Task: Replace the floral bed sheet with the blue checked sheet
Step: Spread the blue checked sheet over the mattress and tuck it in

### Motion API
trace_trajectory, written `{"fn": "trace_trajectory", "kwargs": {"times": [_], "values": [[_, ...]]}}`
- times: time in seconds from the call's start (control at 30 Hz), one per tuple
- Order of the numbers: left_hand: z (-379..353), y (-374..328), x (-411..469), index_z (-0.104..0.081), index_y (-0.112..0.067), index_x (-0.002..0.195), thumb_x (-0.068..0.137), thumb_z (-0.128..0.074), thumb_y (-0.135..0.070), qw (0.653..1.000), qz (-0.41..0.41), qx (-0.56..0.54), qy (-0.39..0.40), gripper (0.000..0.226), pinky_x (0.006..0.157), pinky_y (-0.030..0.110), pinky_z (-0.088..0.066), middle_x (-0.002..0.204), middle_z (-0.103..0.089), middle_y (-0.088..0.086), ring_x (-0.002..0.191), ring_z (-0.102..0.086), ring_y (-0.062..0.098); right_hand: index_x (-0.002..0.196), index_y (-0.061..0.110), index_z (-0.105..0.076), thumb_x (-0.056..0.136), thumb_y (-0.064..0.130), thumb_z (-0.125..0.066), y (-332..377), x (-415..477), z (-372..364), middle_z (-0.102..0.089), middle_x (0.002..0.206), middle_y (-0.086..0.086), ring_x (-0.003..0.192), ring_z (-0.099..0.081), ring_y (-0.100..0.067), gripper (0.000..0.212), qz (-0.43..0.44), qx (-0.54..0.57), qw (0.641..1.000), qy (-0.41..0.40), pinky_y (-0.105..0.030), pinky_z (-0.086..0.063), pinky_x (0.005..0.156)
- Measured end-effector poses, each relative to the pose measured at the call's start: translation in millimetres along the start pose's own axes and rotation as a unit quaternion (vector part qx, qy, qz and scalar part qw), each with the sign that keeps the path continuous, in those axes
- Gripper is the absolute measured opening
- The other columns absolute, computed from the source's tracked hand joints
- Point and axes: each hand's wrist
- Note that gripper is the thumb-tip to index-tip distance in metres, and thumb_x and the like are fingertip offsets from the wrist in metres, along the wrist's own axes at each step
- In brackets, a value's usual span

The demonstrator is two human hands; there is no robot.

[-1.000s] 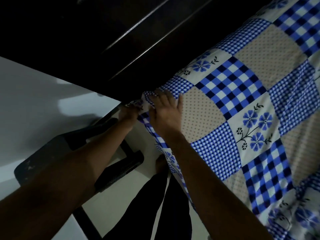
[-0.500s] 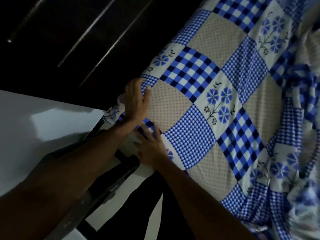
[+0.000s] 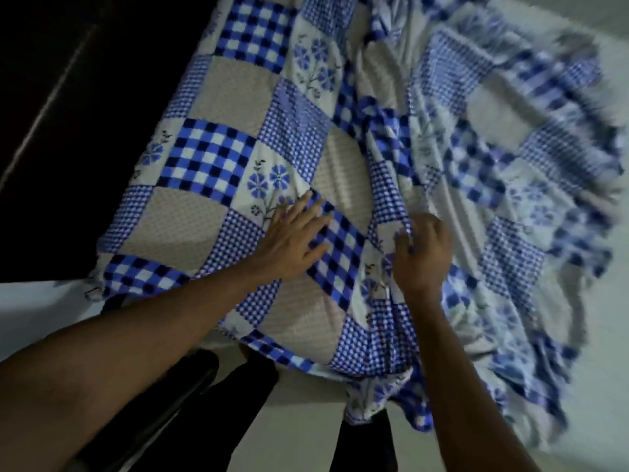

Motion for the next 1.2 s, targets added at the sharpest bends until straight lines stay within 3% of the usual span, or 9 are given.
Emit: {"fn": "trace_trajectory", "kwargs": {"times": [0.13, 0.27, 0.4, 0.53, 0.63, 0.7, 0.83, 1.03, 1.2], "values": [[-21, -83, 39, -0.04, -0.022, 0.148, 0.096, -0.044, -0.056, 0.999, 0.004, -0.037, 0.017, 0.061, 0.115, 0.053, -0.026, 0.16, -0.027, 0.002, 0.149, -0.019, 0.025, 0.133, 0.017, -0.056, 0.089, 0.042, -0.056, -100, 10, 34, -0.05, 0.14, -0.017, 0.126, -0.046, -0.041, 0.05, -0.162, -0.089, 0.983, 0.014, -0.054, -0.042, 0.096], [-40, -149, 64, -0.042, -0.02, 0.141, 0.092, -0.041, -0.059, 0.989, 0.124, -0.073, 0.015, 0.063, 0.102, 0.055, -0.04, 0.142, -0.048, 0.004, 0.131, -0.044, 0.028, 0.138, 0.02, -0.049, 0.085, 0.053, -0.061, -168, -2, 64, -0.041, 0.149, -0.017, 0.131, -0.042, -0.042, 0.064, -0.254, -0.114, 0.959, 0.047, -0.055, -0.035, 0.104], [-52, -194, 77, -0.044, -0.016, 0.137, 0.092, -0.047, -0.055, 0.968, 0.236, -0.054, -0.073, 0.059, 0.104, 0.053, -0.036, 0.139, -0.048, 0.009, 0.128, -0.045, 0.032, 0.145, 0.024, -0.041, 0.078, 0.078, -0.058, -224, -12, 99, -0.042, 0.149, -0.017, 0.126, -0.045, -0.039, 0.087, -0.282, -0.141, 0.948, 0.054, -0.051, -0.037, 0.099], [-59, -242, 84, -0.057, -0.011, 0.124, 0.093, -0.056, -0.046, 0.979, 0.111, 0.04, -0.166, 0.047, 0.104, 0.051, -0.035, 0.133, -0.052, 0.014, 0.126, -0.046, 0.035, 0.147, 0.026, -0.036, 0.077, 0.082, -0.054, -260, -28, 133, -0.04, 0.148, -0.009, 0.12, -0.043, -0.034, 0.092, -0.328, -0.134, 0.934, 0.035, -0.048, -0.038, 0.091], [-68, -294, 88, -0.065, -0.014, 0.109, 0.09, -0.058, -0.053, 0.993, 0.002, 0.028, -0.111, 0.044, 0.094, 0.048, -0.039, 0.114, -0.06, 0.011, 0.108, -0.053, 0.033, 0.138, 0.022, -0.045, 0.077, 0.079, -0.057, -288, -27, 152, -0.048, 0.137, -0.011, 0.118, -0.048, -0.035, 0.085, -0.371, -0.098, 0.923, 0.017, -0.048, -0.043, 0.088], [-76, -333, 88, -0.064, -0.018, 0.101, 0.09, -0.05, -0.066, 0.998, -0.035, 0.046, -0.013, 0.051, 0.081, 0.041, -0.041, 0.096, -0.06, 0.003, 0.09, -0.055, 0.027, 0.123, 0.019, -0.054, 0.082, 0.07, -0.06, -304, -13, 161, -0.058, 0.122, -0.012, 0.11, -0.056, -0.036, 0.067, -0.372, -0.046, 0.926, 0.037, -0.046, -0.047, 0.085], [-97, -394, 91, -0.059, -0.021, 0.115, 0.085, -0.027, -0.083, 0.98, -0.058, 0.096, 0.166, 0.076, 0.065, 0.034, -0.044, 0.101, -0.062, 0.001, 0.083, -0.062, 0.022, 0.104, 0.012, -0.055, 0.103, 0.038, -0.043, -314, 17, 170, -0.067, 0.1, -0.012, 0.092, -0.064, -0.035, 0.029, -0.29, 0.02, 0.944, 0.153, -0.036, -0.042, 0.072], [-117, -466, 107, -0.053, -0.017, 0.117, 0.09, -0.037, -0.068, 0.953, -0.088, 0.136, 0.255, 0.059, 0.067, 0.034, -0.046, 0.099, -0.064, 0.006, 0.081, -0.06, 0.026, 0.11, 0.004, -0.047, 0.107, 0.026, -0.037, -335, 24, 182, -0.058, 0.086, -0.007, 0.075, -0.057, -0.027, 0.025, -0.262, 0.143, 0.952, 0.075, -0.032, -0.038, 0.065], [-120, -502, 129, -0.055, -0.013, 0.121, 0.096, -0.032, -0.064, 0.953, -0.006, 0.073, 0.293, 0.062, 0.065, 0.037, -0.053, 0.09, -0.067, 0.01, 0.071, -0.061, 0.027, 0.103, 0.004, -0.052, 0.103, 0.022, -0.043, -352, 48, 201, -0.058, 0.073, -0.009, 0.066, -0.057, -0.03, 0.02, -0.192, 0.157, 0.967, 0.05, -0.038, -0.04, 0.058]]}}
Point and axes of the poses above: each hand's wrist, its own x-axis towards the middle knuckle, its own z-axis out of the back of the hand, y = z × x
